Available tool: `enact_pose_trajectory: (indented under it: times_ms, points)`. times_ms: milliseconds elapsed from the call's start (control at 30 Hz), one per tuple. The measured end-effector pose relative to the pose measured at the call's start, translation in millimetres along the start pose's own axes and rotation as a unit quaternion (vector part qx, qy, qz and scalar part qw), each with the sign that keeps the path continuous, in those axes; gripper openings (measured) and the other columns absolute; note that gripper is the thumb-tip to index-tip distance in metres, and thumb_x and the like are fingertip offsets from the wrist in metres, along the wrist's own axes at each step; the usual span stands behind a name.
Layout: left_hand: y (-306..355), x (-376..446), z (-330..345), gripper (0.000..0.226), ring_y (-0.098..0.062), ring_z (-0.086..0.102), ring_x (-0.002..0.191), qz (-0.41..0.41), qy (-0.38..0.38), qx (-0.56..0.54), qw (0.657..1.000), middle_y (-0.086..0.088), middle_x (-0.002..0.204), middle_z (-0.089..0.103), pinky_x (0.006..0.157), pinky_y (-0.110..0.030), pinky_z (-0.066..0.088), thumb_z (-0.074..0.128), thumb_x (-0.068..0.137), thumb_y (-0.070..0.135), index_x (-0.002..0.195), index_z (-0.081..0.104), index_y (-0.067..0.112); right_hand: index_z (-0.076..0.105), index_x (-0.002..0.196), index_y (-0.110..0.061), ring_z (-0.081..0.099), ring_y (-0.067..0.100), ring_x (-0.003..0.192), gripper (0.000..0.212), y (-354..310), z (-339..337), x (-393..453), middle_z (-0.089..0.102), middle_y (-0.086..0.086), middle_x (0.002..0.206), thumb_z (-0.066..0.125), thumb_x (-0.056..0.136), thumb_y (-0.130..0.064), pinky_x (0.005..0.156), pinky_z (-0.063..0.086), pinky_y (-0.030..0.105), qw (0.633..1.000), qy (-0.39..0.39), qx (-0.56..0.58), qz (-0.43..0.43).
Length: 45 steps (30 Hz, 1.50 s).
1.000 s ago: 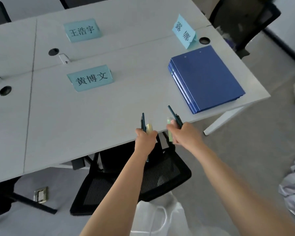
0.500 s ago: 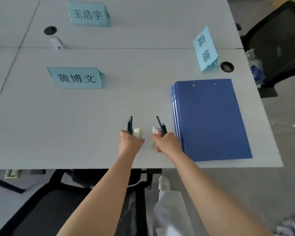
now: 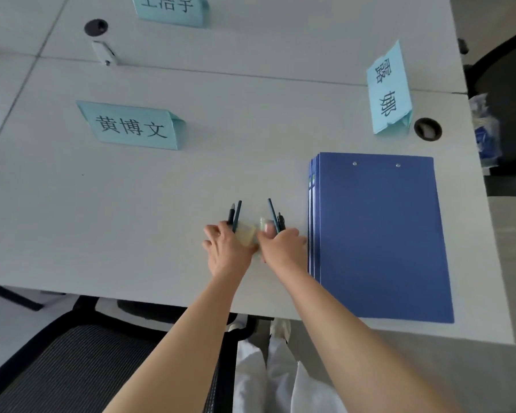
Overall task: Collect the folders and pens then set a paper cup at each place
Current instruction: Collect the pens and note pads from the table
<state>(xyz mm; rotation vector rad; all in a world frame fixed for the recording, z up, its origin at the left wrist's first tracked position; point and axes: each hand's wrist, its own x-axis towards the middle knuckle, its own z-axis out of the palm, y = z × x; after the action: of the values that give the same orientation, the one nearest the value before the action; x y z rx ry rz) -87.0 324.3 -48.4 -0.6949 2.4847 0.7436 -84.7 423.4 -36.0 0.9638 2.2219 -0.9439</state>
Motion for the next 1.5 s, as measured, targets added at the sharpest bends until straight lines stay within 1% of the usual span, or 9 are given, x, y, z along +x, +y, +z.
enact_pose_trajectory:
  times_ms: [367,533,667,867,967,1067,1233,1367,1500]
  points:
    - [-12.7,-10.3,-21.7,0.042,-0.028,0.042,0.114,0.022,0.037,-0.091,0.995,-0.005,0.129,0.034,0.079,-0.035,0.037,0.055,0.092,0.031,0.129,0.048,0.012,0.042,0.128,0.000,0.060,0.034,0.102,0.073,-2.7,-9.1,-7.9,0.049,0.015,0.126,0.048,0.090,-0.062,0.068,0.043,0.034,1.000,0.012,-0.015,-0.018]
    - [-0.3,-18.0,-21.7,0.016,-0.022,0.048,0.081,0.036,0.045,-0.153,0.987,-0.006,0.109,0.047,0.070,-0.033,0.038,0.043,0.096,0.012,0.107,0.053,0.008,0.043,0.124,-0.001,0.059,0.036,0.105,0.031,3.1,-23.1,-14.9,0.052,0.018,0.126,0.043,0.098,-0.018,0.079,0.052,0.041,0.999,0.028,-0.037,-0.026]
    - [24.8,-28.7,-9.6,0.007,-0.021,0.051,0.075,0.047,-0.023,-0.186,0.981,-0.004,0.093,0.056,0.058,-0.028,0.037,0.044,0.096,0.012,0.099,0.051,0.012,0.038,0.129,0.000,0.057,0.036,0.110,0.035,6.7,-34.3,-14.5,0.052,0.019,0.127,0.042,0.094,-0.002,0.081,0.048,0.039,0.999,0.025,-0.006,-0.018]
    - [50.3,-34.0,5.3,0.016,-0.036,0.066,0.086,0.005,-0.112,-0.229,0.967,-0.015,0.099,0.065,0.067,-0.043,0.056,0.043,0.090,0.007,0.103,0.049,0.015,0.040,0.124,0.003,0.051,0.023,0.086,0.031,8.6,-51.1,-11.5,0.053,0.016,0.109,0.041,0.093,0.003,0.055,0.037,0.025,0.998,-0.016,0.051,-0.020]
    - [49.2,-32.4,5.0,0.017,-0.031,0.063,0.071,-0.009,-0.125,-0.231,0.965,-0.021,0.101,0.065,0.068,-0.044,0.057,0.043,0.089,0.003,0.103,0.048,0.012,0.044,0.090,-0.005,0.037,0.012,0.061,0.009,8.4,-55.0,-13.3,0.038,0.002,0.075,0.039,0.092,0.002,0.046,0.025,0.023,0.997,-0.015,0.067,-0.029]
    - [47.5,-33.9,3.0,0.014,-0.029,0.062,0.065,-0.005,-0.131,-0.213,0.968,-0.023,0.101,0.066,0.066,-0.044,0.059,0.046,0.090,0.001,0.102,0.048,0.009,0.027,0.065,-0.014,0.028,0.014,0.054,0.031,11.0,-59.0,-16.9,0.030,0.001,0.065,0.036,0.087,0.005,0.046,0.020,0.026,0.996,-0.027,0.073,-0.046]
    - [53.4,-42.6,5.6,0.025,-0.026,0.066,0.083,0.058,-0.166,-0.117,0.978,-0.014,0.102,0.065,0.071,-0.036,0.057,0.053,0.094,0.014,0.118,0.048,0.009,0.050,0.086,-0.010,0.035,0.019,0.063,0.021,18.1,-73.0,-28.5,0.042,0.006,0.076,0.032,0.086,0.001,0.051,0.027,0.026,0.989,-0.001,0.131,-0.073]
    - [59.5,-49.2,8.9,0.040,-0.030,0.063,0.103,0.076,-0.197,-0.122,0.970,-0.011,0.117,0.061,0.086,-0.036,0.054,0.055,0.092,0.015,0.131,0.047,0.008,0.032,0.065,-0.018,0.026,0.013,0.050,0.026,24.2,-88.6,-35.6,0.033,-0.002,0.062,0.030,0.087,-0.003,0.031,0.020,0.013,0.984,0.036,0.149,-0.096]
    - [57.9,-54.2,5.3,0.040,-0.028,0.064,0.101,0.075,-0.187,-0.151,0.968,-0.009,0.116,0.060,0.088,-0.042,0.056,0.055,0.089,0.014,0.129,0.049,0.008,0.027,0.068,-0.015,0.014,0.015,0.053,0.020,37.0,-95.0,-42.1,0.019,-0.001,0.059,0.031,0.082,-0.001,0.037,0.010,0.020,0.982,0.057,0.147,-0.109]
